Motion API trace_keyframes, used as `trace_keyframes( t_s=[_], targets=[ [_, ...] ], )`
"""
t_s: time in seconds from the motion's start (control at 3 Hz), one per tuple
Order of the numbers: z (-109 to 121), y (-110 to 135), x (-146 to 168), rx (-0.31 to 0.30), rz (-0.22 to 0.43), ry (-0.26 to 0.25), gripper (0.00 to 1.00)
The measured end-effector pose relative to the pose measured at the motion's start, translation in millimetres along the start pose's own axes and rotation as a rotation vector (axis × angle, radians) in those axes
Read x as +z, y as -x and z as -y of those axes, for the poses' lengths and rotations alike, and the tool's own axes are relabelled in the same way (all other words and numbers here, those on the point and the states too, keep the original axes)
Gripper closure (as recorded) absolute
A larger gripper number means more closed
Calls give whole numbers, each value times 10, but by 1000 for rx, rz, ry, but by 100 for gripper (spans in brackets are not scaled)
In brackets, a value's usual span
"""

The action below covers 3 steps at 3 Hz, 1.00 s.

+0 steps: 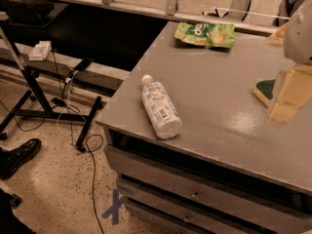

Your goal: Place blue plastic bottle upright

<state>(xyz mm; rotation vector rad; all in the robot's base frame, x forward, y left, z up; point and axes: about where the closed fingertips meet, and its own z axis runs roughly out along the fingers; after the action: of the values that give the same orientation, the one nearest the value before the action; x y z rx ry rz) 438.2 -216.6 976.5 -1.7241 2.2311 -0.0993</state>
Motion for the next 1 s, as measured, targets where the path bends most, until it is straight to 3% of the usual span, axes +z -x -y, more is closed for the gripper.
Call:
trace_keyframes(
  t_s=[0.67,1.0],
  targets=[
    [17,55,11,13,30,7,0],
    [31,529,253,26,83,41,0]
  ],
)
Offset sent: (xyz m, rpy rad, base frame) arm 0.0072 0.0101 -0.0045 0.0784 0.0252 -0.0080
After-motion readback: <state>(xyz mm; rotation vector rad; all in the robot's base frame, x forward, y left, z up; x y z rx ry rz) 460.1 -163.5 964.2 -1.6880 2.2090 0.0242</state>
